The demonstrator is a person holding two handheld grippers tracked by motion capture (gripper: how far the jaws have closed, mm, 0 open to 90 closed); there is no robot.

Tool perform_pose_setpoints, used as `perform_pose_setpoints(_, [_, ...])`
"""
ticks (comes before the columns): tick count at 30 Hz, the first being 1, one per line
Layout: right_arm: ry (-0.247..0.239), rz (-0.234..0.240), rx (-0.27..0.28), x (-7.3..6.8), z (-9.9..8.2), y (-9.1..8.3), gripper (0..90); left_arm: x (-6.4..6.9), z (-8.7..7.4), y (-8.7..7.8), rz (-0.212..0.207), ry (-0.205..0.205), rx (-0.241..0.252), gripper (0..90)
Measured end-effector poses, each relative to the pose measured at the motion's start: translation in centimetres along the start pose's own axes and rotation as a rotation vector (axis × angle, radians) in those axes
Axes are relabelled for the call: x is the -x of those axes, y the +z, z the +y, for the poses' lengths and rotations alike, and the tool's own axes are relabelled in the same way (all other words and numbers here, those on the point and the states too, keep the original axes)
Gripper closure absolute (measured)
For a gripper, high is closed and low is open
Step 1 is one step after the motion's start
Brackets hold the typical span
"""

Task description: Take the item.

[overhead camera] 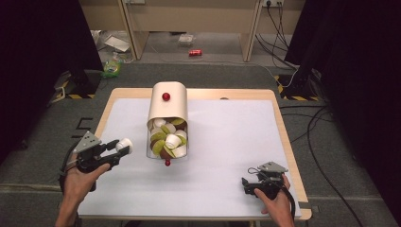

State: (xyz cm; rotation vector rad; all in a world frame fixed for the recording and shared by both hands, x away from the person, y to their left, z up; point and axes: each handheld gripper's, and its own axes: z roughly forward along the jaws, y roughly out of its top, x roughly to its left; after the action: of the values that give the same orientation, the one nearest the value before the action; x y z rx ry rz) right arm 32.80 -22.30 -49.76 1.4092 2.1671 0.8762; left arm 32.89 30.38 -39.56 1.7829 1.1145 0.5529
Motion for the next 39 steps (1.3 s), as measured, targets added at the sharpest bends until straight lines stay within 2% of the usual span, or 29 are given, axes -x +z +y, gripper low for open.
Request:
perform_pose_setpoints(6, [0.0,0.0,0.0,0.0,0.0,0.0,0.4,-0.8,-1.4,0.7,0.021,-0.007,-0.029,49.6])
perform_pose_setpoints(19, [0.0,0.0,0.0,0.0,0.0,0.0,0.3,-1.4,-2.4,1.3,0.046,-0.01,-0.054,49.4])
perform_pose_setpoints(28, [0.001,0.0,-0.001,0.0,0.0,0.0,0.3,-2.5,-3.8,2.4,0.076,-0.035,-0.086,49.3])
perform_pose_setpoints(33, [0.001,0.001,0.0,0.0,0.0,0.0,0.4,-2.6,-4.6,3.1,0.073,-0.047,-0.113,49.2])
perform_pose_setpoints(39, [0.0,0.0,0.0,0.0,0.0,0.0,0.4,-2.6,-5.5,4.0,0.093,-0.04,-0.145,49.2])
